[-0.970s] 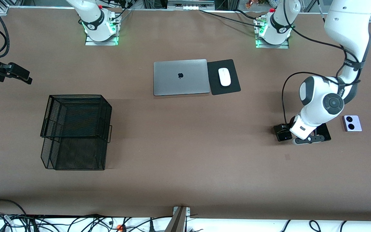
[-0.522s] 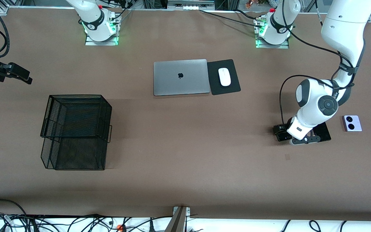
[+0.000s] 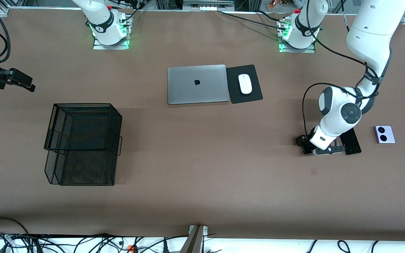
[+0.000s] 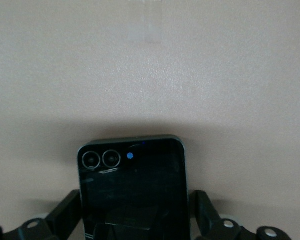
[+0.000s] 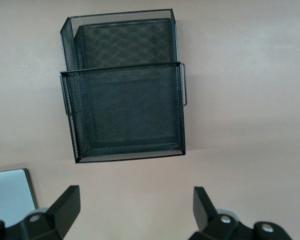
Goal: Place phones with both arms
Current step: 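Lift the black flip phone off the table with the left gripper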
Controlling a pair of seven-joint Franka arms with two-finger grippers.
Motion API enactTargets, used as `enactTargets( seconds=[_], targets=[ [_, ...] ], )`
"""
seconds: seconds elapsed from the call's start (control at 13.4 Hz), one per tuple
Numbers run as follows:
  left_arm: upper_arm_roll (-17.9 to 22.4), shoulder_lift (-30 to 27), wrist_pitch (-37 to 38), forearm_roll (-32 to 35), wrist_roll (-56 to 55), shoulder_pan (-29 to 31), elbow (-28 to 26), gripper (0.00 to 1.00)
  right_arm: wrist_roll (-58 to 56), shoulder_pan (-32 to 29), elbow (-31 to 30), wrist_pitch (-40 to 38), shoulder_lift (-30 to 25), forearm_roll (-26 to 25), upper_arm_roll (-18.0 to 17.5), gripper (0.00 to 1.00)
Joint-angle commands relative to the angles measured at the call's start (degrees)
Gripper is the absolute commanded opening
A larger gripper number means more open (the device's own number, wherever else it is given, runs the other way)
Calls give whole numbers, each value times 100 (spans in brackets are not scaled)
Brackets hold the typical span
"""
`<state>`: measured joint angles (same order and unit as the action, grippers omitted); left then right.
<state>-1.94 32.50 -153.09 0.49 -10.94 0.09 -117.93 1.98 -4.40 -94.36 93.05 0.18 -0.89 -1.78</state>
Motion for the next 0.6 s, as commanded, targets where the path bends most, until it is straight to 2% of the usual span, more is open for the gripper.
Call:
enactTargets(
  seconds=[0.0, 0.07, 0.37, 0.52],
  targets=[
    [-8, 11, -72, -49, 22, -1, -37, 90, 31, -8, 32, -41, -35, 72, -15, 100],
    [-8, 19, -80, -49, 22, -1, -37, 88, 31, -8, 32, -41, -35, 72, -15, 100],
    [-8, 28, -72, -49, 39, 8, -3, 39, 31, -8, 32, -41, -26, 71, -15, 100],
    [-8, -33, -37, -40, 48, 0, 76, 34, 31, -8, 32, -41, -26, 63, -15, 100]
  ],
)
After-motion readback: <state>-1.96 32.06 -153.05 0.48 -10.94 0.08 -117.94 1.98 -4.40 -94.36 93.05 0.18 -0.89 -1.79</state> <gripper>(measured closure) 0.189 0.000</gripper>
